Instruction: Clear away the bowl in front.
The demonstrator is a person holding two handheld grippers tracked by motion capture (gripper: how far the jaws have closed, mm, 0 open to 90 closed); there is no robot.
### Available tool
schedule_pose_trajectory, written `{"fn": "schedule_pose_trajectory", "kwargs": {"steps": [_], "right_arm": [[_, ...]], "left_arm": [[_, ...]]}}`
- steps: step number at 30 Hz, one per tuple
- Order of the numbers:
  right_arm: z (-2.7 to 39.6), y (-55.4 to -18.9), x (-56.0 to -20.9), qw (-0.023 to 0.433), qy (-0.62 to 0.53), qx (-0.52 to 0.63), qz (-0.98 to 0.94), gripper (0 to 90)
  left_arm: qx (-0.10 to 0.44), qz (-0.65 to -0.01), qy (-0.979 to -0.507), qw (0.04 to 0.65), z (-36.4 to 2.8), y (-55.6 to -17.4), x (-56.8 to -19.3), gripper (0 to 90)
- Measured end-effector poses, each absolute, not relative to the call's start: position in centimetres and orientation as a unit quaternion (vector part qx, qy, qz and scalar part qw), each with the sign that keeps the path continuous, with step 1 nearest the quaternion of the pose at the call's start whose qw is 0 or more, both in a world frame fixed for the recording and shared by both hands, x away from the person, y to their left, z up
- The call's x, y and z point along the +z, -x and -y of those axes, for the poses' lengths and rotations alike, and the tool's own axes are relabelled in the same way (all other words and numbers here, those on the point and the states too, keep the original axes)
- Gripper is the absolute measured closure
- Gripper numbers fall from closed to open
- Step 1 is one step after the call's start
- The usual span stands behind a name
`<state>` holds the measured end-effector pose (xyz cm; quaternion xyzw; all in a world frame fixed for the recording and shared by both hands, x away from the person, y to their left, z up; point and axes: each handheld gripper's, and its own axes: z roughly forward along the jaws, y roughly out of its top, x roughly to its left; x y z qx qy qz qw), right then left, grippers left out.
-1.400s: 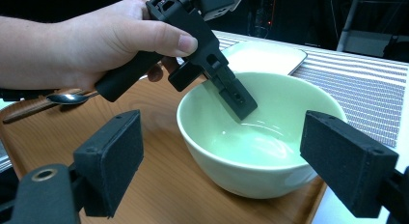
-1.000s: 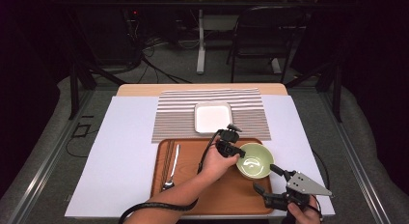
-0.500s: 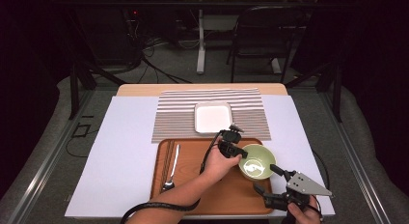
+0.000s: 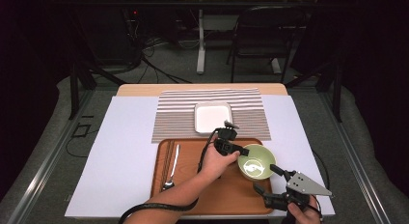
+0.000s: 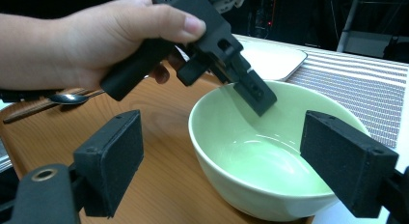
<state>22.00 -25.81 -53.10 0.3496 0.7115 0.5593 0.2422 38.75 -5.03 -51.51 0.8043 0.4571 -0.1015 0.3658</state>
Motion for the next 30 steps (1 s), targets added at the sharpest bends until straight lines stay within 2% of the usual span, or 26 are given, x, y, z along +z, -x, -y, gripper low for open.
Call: {"fn": "schedule_pose_trajectory", "kwargs": {"steps": [15, 21, 30], "right_arm": [[25.8, -22.0, -53.1, 0.242, -0.351, 0.559, -0.711, 14.6], [25.8, -22.0, -53.1, 0.243, -0.351, 0.559, -0.711, 14.6], [25.8, -22.0, -53.1, 0.242, -0.352, 0.559, -0.711, 14.6]], "left_arm": [[-0.099, -0.466, -0.793, 0.379, 2.6, -39.0, -50.0, 58.5], [-0.093, -0.467, -0.793, 0.38, 1.9, -39.1, -49.4, 59.3], [-0.057, -0.473, -0.804, 0.357, 0.9, -39.6, -49.0, 59.0]]}}
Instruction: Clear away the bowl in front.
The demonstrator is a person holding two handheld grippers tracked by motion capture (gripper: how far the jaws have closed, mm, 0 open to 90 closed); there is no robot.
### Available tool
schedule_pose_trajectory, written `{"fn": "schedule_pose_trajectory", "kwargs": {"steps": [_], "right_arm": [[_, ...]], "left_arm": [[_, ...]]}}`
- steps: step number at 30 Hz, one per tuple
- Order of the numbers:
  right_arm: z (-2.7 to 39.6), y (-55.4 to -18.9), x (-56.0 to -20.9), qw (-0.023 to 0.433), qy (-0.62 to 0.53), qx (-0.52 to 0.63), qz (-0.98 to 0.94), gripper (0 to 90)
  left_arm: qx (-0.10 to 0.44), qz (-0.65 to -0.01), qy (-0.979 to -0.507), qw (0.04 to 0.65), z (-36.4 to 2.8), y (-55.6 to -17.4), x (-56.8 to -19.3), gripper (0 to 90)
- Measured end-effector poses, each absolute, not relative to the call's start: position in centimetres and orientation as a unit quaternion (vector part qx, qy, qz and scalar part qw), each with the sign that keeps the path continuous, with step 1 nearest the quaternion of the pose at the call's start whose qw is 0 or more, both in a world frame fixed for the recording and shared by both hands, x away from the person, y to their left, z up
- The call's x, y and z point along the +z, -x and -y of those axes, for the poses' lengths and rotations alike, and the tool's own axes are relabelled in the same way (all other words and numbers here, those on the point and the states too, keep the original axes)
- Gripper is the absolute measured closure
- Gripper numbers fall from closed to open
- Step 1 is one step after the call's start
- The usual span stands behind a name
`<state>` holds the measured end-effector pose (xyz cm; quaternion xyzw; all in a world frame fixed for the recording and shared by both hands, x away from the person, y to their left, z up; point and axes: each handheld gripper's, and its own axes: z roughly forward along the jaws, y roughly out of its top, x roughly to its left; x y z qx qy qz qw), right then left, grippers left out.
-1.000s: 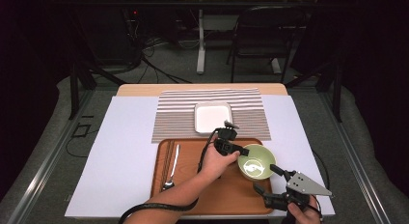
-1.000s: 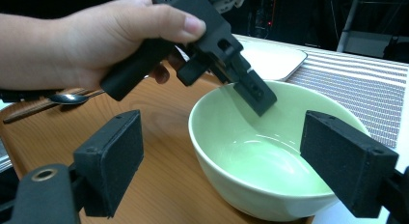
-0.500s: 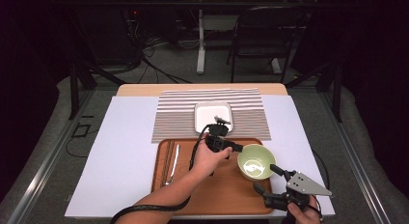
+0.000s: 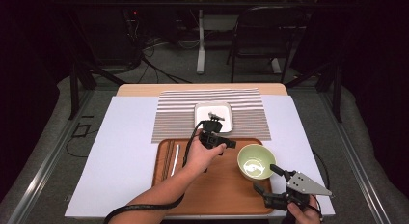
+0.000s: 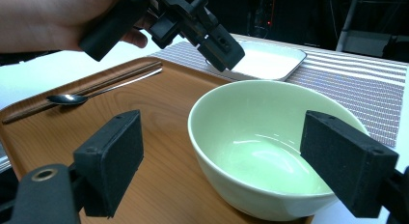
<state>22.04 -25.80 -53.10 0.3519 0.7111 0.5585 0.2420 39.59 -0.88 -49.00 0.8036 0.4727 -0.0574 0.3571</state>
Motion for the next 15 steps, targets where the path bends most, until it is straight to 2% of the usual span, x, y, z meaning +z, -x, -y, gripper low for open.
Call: {"fn": "schedule_pose_trajectory", "kwargs": {"steps": [4, 15], "right_arm": [[25.8, -22.1, -53.1, 0.241, -0.353, 0.558, -0.711, 14.7], [25.8, -22.1, -53.1, 0.239, -0.355, 0.558, -0.711, 14.7]], "left_arm": [[-0.041, -0.474, -0.81, 0.343, 0.5, -39.9, -49.1, 57.8], [0.0, -0.484, -0.817, 0.313, -1.6, -41.3, -49.7, 45.7]]}}
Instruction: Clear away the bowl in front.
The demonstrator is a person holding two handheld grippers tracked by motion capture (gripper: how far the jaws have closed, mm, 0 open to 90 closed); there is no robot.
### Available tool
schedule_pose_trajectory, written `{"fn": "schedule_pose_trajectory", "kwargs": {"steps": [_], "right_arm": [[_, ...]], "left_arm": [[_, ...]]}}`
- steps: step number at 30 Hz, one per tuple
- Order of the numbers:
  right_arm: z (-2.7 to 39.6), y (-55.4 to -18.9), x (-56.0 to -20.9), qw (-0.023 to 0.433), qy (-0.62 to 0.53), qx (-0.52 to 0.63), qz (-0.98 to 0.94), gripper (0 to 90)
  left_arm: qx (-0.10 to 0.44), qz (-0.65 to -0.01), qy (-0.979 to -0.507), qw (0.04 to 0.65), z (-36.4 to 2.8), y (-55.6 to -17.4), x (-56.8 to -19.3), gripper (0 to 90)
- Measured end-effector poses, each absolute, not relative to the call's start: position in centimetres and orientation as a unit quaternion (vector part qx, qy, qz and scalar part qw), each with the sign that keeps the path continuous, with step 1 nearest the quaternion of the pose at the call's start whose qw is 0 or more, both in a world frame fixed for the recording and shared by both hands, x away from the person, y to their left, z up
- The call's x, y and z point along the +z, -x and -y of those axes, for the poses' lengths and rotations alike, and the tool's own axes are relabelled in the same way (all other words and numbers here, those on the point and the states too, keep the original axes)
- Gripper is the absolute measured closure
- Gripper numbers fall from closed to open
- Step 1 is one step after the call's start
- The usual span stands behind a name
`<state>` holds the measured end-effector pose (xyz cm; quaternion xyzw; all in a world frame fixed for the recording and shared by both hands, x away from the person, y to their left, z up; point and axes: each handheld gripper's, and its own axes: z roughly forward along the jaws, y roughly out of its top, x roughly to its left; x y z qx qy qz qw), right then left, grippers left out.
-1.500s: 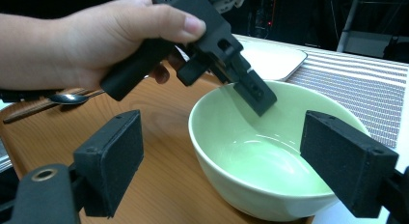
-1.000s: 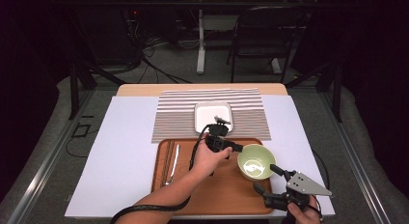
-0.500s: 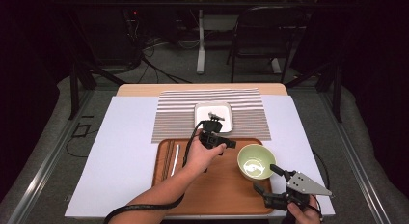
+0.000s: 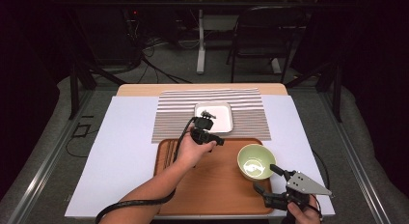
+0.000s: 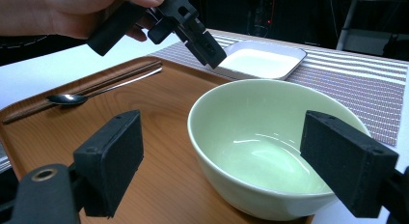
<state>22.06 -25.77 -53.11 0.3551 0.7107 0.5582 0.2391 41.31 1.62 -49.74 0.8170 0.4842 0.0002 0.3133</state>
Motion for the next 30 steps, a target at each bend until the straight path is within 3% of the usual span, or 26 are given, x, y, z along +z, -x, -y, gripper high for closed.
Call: {"fn": "schedule_pose_trajectory", "kwargs": {"steps": [6, 12, 20, 28, 30], "right_arm": [[25.8, -22.1, -53.1, 0.241, -0.354, 0.558, -0.711, 14.6], [25.8, -22.1, -53.1, 0.24, -0.355, 0.557, -0.711, 14.6], [25.8, -22.1, -53.1, 0.24, -0.355, 0.558, -0.711, 14.7], [25.8, -22.1, -53.1, 0.24, -0.355, 0.558, -0.71, 14.6], [25.8, -22.1, -53.1, 0.24, -0.355, 0.558, -0.711, 14.7]], "left_arm": [[0.036, -0.483, -0.822, 0.3, -2.7, -41.9, -50.0, 38.4], [0.081, -0.477, -0.822, 0.301, -3.7, -42.2, -50.0, 38.5], [0.096, -0.482, -0.81, 0.321, -5.5, -42.8, -49.8, 54.6], [0.106, -0.48, -0.804, 0.334, -6.8, -43.6, -49.6, 54.5], [0.11, -0.482, -0.804, 0.329, -7.0, -43.8, -49.6, 50.0]]}}
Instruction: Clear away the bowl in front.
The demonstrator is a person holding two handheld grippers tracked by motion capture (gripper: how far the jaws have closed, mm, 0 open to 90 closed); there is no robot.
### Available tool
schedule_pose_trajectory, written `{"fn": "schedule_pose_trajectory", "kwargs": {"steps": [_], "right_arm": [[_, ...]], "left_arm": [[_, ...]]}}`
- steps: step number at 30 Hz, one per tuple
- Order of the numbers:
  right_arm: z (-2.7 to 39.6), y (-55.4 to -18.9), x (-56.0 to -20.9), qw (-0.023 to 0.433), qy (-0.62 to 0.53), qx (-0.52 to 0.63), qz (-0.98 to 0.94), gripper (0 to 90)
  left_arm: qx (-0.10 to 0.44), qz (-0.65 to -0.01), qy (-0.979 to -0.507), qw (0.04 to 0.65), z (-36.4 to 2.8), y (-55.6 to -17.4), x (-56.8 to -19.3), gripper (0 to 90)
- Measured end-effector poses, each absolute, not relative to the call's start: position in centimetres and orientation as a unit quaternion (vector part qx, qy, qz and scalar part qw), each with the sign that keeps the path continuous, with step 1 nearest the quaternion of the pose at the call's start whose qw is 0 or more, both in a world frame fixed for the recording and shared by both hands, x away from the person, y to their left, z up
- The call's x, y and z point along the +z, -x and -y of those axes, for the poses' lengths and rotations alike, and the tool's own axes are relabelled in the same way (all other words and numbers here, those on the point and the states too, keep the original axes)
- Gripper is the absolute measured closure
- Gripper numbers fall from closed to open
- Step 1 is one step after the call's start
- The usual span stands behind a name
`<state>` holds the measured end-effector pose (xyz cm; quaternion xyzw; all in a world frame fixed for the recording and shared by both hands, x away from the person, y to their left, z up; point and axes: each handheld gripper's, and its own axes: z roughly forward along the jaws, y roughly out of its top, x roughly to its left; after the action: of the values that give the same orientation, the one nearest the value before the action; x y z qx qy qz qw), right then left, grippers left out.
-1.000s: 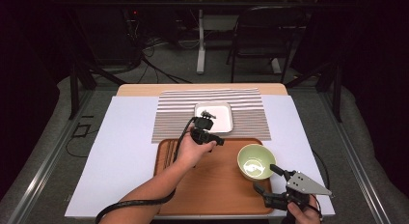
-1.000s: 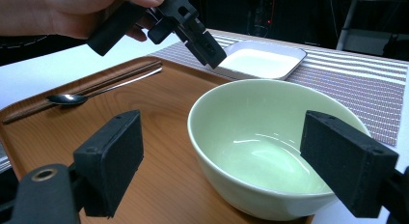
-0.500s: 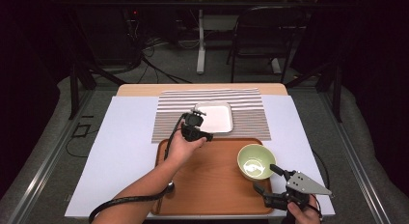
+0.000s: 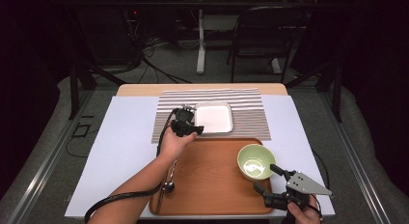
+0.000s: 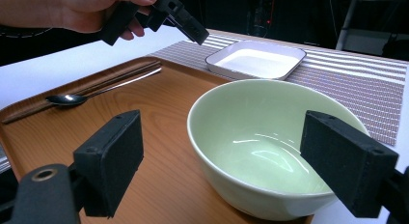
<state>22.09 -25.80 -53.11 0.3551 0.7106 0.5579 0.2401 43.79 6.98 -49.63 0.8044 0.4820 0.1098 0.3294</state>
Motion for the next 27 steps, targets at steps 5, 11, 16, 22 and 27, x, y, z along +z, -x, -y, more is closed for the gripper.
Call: {"fn": "schedule_pose_trajectory", "kwargs": {"steps": [5, 11, 16, 22, 27], "right_arm": [[25.8, -22.0, -53.1, 0.24, -0.356, 0.558, -0.71, 14.6], [25.8, -22.1, -53.1, 0.241, -0.355, 0.558, -0.711, 14.7], [25.8, -22.1, -53.1, 0.241, -0.355, 0.558, -0.71, 14.6], [25.9, -22.1, -53.1, 0.242, -0.354, 0.559, -0.71, 14.7], [25.9, -22.0, -53.1, 0.243, -0.353, 0.56, -0.709, 14.6]], "left_arm": [[0.128, -0.49, -0.8, 0.322, -7.6, -44.4, -49.4, 45.8], [0.11, -0.53, -0.782, 0.307, -8.9, -46.0, -49.8, 48.5], [0.082, -0.563, -0.761, 0.31, -9.6, -47.5, -50.4, 41.2], [0.059, -0.568, -0.752, 0.33, -9.5, -48.4, -50.6, 29.5], [0.076, -0.575, -0.748, 0.322, -9.4, -49.1, -50.6, 35.5]]}}
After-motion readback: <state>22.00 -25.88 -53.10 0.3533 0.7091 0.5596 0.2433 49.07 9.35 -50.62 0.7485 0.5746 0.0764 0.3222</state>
